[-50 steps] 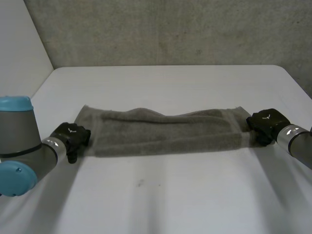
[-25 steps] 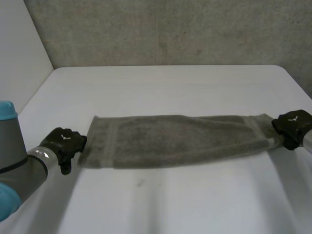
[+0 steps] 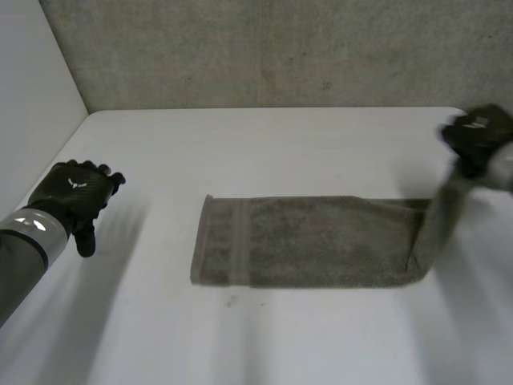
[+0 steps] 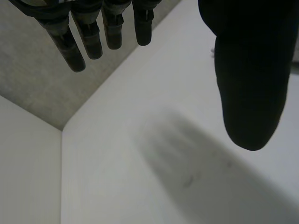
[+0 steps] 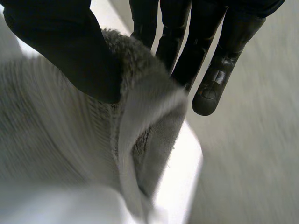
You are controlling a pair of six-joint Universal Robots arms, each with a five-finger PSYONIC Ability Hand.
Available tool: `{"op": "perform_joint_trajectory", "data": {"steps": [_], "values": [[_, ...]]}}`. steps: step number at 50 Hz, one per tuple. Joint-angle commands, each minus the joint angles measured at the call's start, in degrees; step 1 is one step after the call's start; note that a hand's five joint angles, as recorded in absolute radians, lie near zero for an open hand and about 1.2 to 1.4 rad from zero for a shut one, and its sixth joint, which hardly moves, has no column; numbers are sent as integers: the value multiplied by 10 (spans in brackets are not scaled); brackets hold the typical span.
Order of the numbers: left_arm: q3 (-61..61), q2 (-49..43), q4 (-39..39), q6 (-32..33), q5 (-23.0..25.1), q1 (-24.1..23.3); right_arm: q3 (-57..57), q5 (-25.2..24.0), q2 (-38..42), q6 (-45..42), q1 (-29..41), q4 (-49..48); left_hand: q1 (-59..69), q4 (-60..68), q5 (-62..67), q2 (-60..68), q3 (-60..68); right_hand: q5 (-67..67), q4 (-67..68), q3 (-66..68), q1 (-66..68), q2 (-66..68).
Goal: Fold the towel.
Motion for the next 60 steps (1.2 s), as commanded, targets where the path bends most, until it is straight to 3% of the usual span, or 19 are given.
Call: {"op": "perform_joint_trajectory", "data": {"steps": [1, 3, 9, 13, 14, 15, 16, 17, 18, 19, 22, 27, 39, 43, 45, 46, 49, 51, 60], "values": [[19, 2, 16, -53, 0, -13, -65, 11, 53, 40, 237, -34, 5, 6, -2, 6, 5, 168, 117, 118, 215, 129], [25, 2, 26, -76, 1, -13, -79, 13, 89, 39, 330, -55, 5, 6, -2, 6, 5, 168, 117, 118, 215, 129], [26, 0, 41, -92, 1, -21, -85, 5, 170, 41, 438, -79, 5, 6, -2, 6, 5, 168, 117, 118, 215, 129], [25, -11, 57, -96, 1, -43, -88, 11, 200, 40, 456, -86, 5, 6, -2, 6, 5, 168, 117, 118, 215, 129], [25, -11, 57, -96, 1, -43, -92, 15, 212, 41, 458, -85, 5, 6, -2, 6, 5, -18, -69, -68, 29, -57], [26, -19, 62, -96, 1, -50, -92, 15, 212, 41, 458, -85, 5, 6, -2, 6, 5, -20, -71, -70, 28, -59], [26, -19, 63, -96, 1, -50, -93, 19, 216, 41, 459, -84, 5, 6, -2, 6, 5, -279, -331, -330, -232, -318], [29, -29, 68, -96, 1, -61, -93, 19, 216, 41, 459, -84, 5, 6, -2, 6, 5, -282, -333, -332, -235, -321], [29, -30, 68, -96, 1, -61, -87, 22, 204, 46, 457, -82, 5, 6, -2, 6, 5, -527, -578, -577, -480, -566], [37, -42, 76, -97, 0, -76, -78, 25, 184, 61, 456, -81, 6, 8, 0, 8, 7, -532, -583, -582, -485, -571], [49, -58, 83, -99, 0, -94, -69, 26, 158, 89, 446, -79, 6, 8, 0, 8, 7, -532, -583, -582, -485, -571], [80, -97, 105, -134, 0, -151, 31, 15, 35, 219, 316, -78, 11, 13, 5, 13, 12, -532, -583, -582, -485, -571], [139, -208, 113, -189, -8, -216, 214, -44, -9, 186, 185, -78, 20, 22, 13, 22, 21, -532, -583, -582, -485, -571], [142, -226, 113, -189, -25, -217, 257, -58, -9, 168, 156, -86, 23, 25, 17, 25, 24, -440, -492, -490, -393, -479], [140, -227, 113, -187, -41, -217, 269, -61, 1, 167, 153, -100, 21, 23, 15, 23, 22, -290, -341, -340, -243, -329], [140, -227, 113, -187, -41, -217, 269, -61, 1, 167, 153, -101, 21, 23, 15, 23, 22, -289, -340, -339, -242, -328], [132, -221, 110, -187, -47, -216, 275, -51, 17, 164, 147, -130, 21, 23, 15, 23, 22, -70, -122, -120, -23, -109], [123, -212, 108, -187, -49, -216, 276, -38, 21, 163, 138, -148, 21, 23, 15, 23, 22, 149, 98, 99, 196, 110], [80, -150, 106, -187, -49, -212, 246, 4, 1, 120, 142, -166, 16, 18, 10, 18, 17, 168, 117, 118, 215, 129]]}}
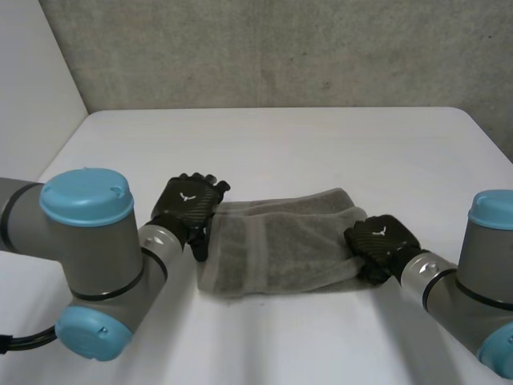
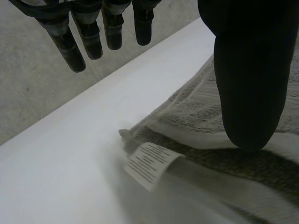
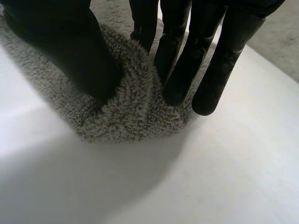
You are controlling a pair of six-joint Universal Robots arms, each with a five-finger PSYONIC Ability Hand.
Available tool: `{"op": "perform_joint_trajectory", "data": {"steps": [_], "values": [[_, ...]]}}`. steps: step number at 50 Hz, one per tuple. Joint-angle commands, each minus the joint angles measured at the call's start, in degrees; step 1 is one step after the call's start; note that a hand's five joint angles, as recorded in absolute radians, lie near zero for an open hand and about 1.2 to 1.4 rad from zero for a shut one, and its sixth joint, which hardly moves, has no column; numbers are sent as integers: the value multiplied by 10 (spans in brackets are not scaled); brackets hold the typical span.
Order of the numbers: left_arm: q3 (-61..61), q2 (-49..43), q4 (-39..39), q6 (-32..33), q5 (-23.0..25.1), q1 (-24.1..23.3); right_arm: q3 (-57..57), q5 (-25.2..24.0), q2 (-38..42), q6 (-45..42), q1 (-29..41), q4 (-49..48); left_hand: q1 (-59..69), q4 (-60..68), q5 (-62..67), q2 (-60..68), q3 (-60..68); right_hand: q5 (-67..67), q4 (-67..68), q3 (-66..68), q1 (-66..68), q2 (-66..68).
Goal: Fold the towel.
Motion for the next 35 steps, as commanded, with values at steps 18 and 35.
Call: {"op": "perform_joint_trajectory", "data": {"steps": [18, 35], "values": [[-105, 171, -8, 0, 1, 97, -244, 53, 87, -198, 317, 13, 14, 12, 9, 12, 12, 170, 118, 126, 232, 139], [-87, 163, -3, -4, 9, 102, -180, 4, 41, -82, 277, -15, 21, 19, 15, 19, 19, -530, -582, -574, -468, -561]]}}
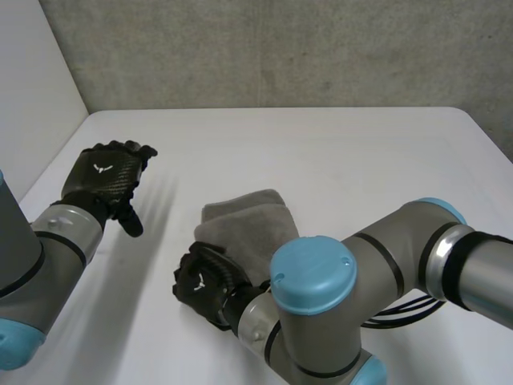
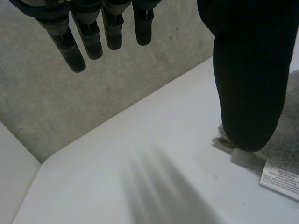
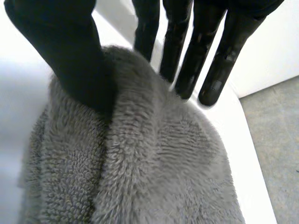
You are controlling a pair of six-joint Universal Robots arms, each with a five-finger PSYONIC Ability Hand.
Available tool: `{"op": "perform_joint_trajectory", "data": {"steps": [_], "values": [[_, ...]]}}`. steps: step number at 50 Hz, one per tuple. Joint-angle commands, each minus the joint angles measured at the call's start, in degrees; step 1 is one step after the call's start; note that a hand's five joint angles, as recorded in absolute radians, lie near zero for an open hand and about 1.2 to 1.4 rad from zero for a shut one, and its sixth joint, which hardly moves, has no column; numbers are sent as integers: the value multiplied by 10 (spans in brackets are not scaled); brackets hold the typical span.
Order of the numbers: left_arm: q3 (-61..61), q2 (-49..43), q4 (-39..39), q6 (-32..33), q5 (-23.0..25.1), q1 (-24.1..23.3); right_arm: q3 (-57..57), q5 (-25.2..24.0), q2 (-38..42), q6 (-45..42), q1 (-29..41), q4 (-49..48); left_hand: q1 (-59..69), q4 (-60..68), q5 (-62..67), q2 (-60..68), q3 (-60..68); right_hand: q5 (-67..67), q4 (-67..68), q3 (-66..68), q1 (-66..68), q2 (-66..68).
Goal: Fold the towel.
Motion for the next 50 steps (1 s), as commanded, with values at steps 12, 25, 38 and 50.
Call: {"op": "perform_joint_trajectory", "data": {"steps": [12, 25, 38, 50], "values": [[124, -121, 5, -13, -1, -131, 119, -4, -189, 390, -252, -31, 24, 22, 17, 21, 22, -312, -315, -316, -290, -307], [177, -248, -43, -56, -102, -180, 34, -7, -103, 431, -277, 83, 27, 25, 21, 25, 25, -312, -315, -316, -290, -307], [127, -253, -48, -50, -139, -177, -80, -17, 37, 405, -212, 144, 16, 13, 9, 13, 13, -312, -315, -316, -290, -307], [125, -226, -48, -50, -137, -176, -81, -7, 1, 363, -209, 143, 14, 12, 7, 11, 12, -312, -315, -316, -290, -307]]}}
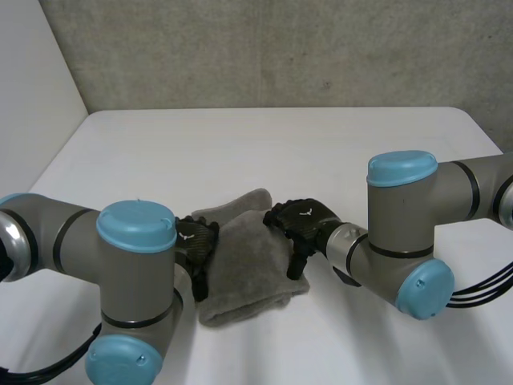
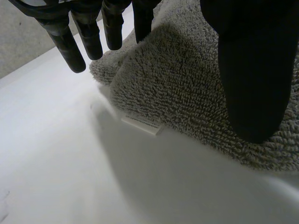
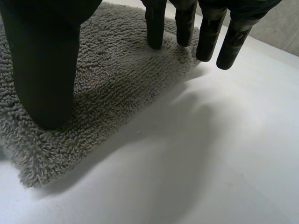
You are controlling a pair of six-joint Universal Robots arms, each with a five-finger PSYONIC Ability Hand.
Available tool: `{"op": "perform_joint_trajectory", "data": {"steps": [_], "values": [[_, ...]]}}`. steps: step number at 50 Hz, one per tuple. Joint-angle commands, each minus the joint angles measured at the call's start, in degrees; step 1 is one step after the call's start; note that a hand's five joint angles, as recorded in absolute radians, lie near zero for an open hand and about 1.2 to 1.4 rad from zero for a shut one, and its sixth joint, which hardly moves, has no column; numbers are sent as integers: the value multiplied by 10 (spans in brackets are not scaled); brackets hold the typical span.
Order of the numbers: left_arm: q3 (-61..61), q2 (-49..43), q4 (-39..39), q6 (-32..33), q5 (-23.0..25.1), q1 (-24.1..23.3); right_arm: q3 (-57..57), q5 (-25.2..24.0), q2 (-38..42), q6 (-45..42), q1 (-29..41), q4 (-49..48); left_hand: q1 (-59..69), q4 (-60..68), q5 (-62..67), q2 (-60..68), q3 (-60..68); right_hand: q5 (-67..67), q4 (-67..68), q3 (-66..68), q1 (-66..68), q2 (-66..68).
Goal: Fold the towel.
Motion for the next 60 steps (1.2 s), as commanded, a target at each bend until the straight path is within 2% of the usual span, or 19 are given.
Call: {"op": "perform_joint_trajectory", "data": {"steps": [1, 8, 10, 13, 15, 16, 18, 19, 21, 29, 36, 60], "values": [[9, 38, -2, 0, 1, 1, 3, 12, -51, -10, -2, -4, 10, 9, 7, 9, 9, -36, -31, -20, -28, -28], [18, 121, -2, 12, 1, 12, 19, 55, -143, -7, -7, -39, 8, 8, 5, 8, 7, -36, -31, -20, -28, -28], [19, 169, -2, 15, 2, 28, 34, 87, -189, -6, -9, -58, 8, 8, 5, 8, 7, -36, -31, -20, -28, -28], [19, 193, -3, 15, 2, 39, 41, 105, -206, -3, -11, -63, 10, 9, 7, 9, 9, -36, -31, -20, -28, -28], [19, 237, -10, 15, 8, 62, 52, 146, -238, 4, -18, -66, 8, 8, 5, 8, 7, -36, -31, -20, -28, -28], [19, 237, -10, 15, 8, 62, 52, 146, -238, 4, -18, -66, 8, 8, 5, 8, 7, -36, -31, -20, -28, -28], [19, 285, -32, 12, 25, 88, 64, 183, -283, 4, -31, -66, 8, 8, 5, 8, 7, -36, -31, -20, -28, -28], [19, 285, -32, 12, 25, 88, 64, 183, -284, 4, -31, -66, 8, 8, 5, 8, 7, -36, -31, -20, -28, -28], [18, 318, -55, 8, 54, 121, 78, 200, -323, 5, -44, -66, 3, 3, 0, 3, 2, -36, -31, -20, -28, -28], [13, 340, -79, -26, 100, 156, 111, 201, -366, 4, -62, -67, 1, 1, -1, 1, 0, -36, -31, -20, -28, -28], [13, 338, -79, -56, 101, 156, 114, 200, -365, 4, -76, -67, 1, 1, -1, 1, 0, -36, -31, -20, -28, -28], [25, 332, -70, -56, 102, 155, 115, 200, -361, 3, -84, -67, -7, -7, -10, -7, -8, -36, -31, -20, -28, -28]]}}
